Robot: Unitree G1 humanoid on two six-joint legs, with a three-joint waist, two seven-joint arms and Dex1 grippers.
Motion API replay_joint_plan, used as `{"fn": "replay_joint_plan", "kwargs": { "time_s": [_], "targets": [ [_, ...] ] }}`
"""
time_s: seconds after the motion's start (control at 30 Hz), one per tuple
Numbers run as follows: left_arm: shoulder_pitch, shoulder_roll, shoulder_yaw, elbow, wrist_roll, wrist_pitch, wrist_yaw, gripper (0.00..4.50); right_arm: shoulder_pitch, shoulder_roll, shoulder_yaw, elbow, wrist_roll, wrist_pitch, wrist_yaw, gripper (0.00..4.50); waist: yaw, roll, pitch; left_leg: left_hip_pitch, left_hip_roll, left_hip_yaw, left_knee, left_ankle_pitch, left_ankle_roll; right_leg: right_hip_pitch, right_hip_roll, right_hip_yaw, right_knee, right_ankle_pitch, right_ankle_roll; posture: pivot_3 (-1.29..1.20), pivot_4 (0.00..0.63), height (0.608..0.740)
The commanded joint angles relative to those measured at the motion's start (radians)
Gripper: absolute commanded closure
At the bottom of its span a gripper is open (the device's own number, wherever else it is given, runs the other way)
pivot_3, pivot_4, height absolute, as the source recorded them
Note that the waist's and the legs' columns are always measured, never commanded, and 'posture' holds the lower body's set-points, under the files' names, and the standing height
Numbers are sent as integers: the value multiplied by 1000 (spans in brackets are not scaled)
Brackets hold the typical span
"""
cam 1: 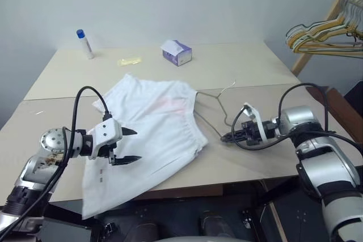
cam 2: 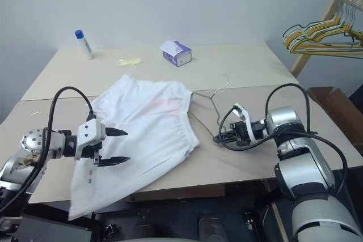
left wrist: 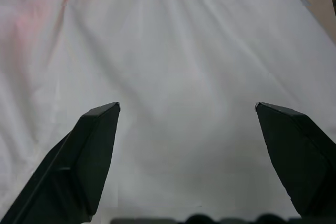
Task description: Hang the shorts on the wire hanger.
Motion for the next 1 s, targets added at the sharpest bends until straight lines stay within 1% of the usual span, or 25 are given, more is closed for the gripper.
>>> {"fn": "replay_joint_plan", "kwargs": {
  "time_s": [0.03,0.13,0.23,0.3,0.37,0.43,0.5,0.53,0.6,0.67,0.77,0.87,1.0],
  "targets": [
    [-11,-10,8,2,-5,-23,8,31,102,24,-102,-233,4,-199,-67,4500,2,0,0,0,0,0,0,0,0,0,0,0,0,0,0,-32,0,740],
    [-30,-18,5,17,-9,-32,-3,31,186,53,-148,-393,17,-275,-86,4500,2,1,0,0,0,0,0,0,0,-1,0,0,1,0,0,-41,0,740],
    [-60,-13,10,35,-18,-29,-26,31,246,64,-160,-523,20,-352,-75,4500,2,1,0,-1,0,0,1,0,0,-1,0,0,1,0,0,-45,0,740],
    [-81,-6,19,49,-24,-38,-43,31,251,68,-142,-544,-5,-370,-94,4500,1,1,0,-1,0,0,1,0,0,-1,0,0,2,0,0,-50,0,740],
    [-121,1,58,43,-80,-26,-80,31,229,77,-124,-523,-58,-419,-145,4500,-1,1,0,1,0,0,1,0,0,0,0,0,2,0,0,-51,0,740],
    [-162,8,101,37,-145,-5,-112,31,212,78,-110,-510,-95,-456,-163,4500,-2,1,0,0,0,0,1,0,0,0,1,0,2,0,0,-53,0,740],
    [-232,9,157,45,-225,19,-132,31,192,74,-105,-503,-112,-460,-162,4500,-3,1,0,0,0,0,1,0,0,0,1,0,1,0,0,-51,0,740],
    [-257,9,174,52,-249,26,-138,31,186,74,-102,-501,-122,-464,-162,4500,-3,1,0,0,0,0,1,0,0,-1,0,0,1,0,0,-50,0,740],
    [-367,10,207,113,-269,23,-131,31,184,56,-67,-521,-174,-499,-158,4500,-3,0,0,-1,0,0,1,0,0,-1,0,0,1,0,0,-49,0,740],
    [-471,14,207,197,-247,4,-124,31,188,41,-34,-547,-221,-540,-152,4500,-4,0,0,-1,0,-1,1,0,0,-1,0,-1,0,0,0,-49,0,740],
    [-590,22,149,359,-154,-86,-160,31,195,33,-3,-581,-261,-590,-146,4500,-5,1,0,0,-1,-1,1,0,0,0,0,-1,0,0,0,-45,0,740],
    [-721,5,46,588,-20,-227,-220,31,193,43,20,-633,-278,-588,-139,4500,-11,1,0,1,-1,-1,1,0,0,1,0,-1,0,0,0,-46,0,740],
    [-855,-19,-53,815,81,-342,-347,31,172,64,41,-682,-292,-535,-145,4500,-26,1,0,-1,-1,-1,2,1,-1,1,1,-1,1,0,0,-55,0,740]
  ]
}}
